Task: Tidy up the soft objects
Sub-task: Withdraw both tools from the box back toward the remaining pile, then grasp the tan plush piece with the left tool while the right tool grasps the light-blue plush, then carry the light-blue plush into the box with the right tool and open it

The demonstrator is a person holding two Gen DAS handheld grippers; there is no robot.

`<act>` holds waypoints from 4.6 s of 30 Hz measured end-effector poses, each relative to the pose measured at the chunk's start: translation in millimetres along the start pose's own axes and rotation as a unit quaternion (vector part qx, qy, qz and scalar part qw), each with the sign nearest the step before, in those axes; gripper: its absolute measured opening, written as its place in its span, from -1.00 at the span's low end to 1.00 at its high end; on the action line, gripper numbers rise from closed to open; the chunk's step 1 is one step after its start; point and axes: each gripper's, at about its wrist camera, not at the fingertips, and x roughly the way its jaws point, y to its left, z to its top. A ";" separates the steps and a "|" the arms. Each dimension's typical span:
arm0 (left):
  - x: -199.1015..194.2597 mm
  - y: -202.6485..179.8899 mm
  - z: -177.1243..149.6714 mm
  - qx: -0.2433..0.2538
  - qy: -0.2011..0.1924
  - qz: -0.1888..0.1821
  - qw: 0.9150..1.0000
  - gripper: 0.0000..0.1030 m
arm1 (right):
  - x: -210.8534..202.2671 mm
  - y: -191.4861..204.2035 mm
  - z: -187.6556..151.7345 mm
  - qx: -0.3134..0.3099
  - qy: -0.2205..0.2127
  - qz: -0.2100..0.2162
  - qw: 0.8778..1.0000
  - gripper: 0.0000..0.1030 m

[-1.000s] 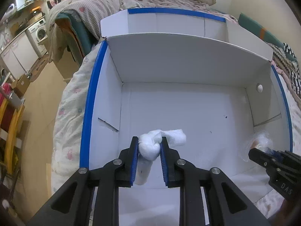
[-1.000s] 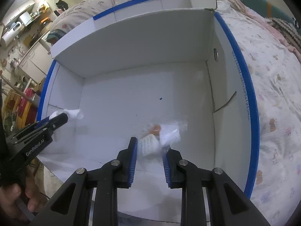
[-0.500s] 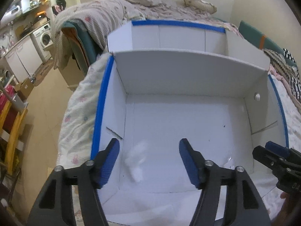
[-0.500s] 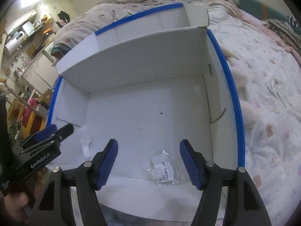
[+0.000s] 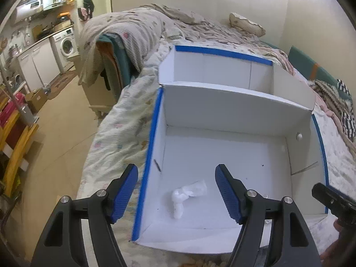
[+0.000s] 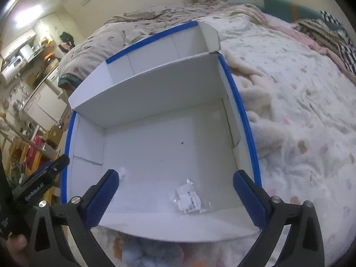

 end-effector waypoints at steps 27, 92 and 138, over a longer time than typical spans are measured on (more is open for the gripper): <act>-49.3 53.6 -91.3 0.007 0.050 0.031 0.998 0.35 | -49.6 -8.2 -72.2 -0.033 0.001 0.013 0.999 1.00; 6.9 25.8 -129.4 0.033 0.208 -0.029 0.977 -0.91 | 29.6 59.9 -104.9 -0.099 0.122 0.070 0.985 -0.67; -74.7 7.3 -16.2 0.043 0.002 -0.028 0.999 -0.91 | -92.7 19.0 -30.1 -0.043 -0.138 0.156 0.977 -0.67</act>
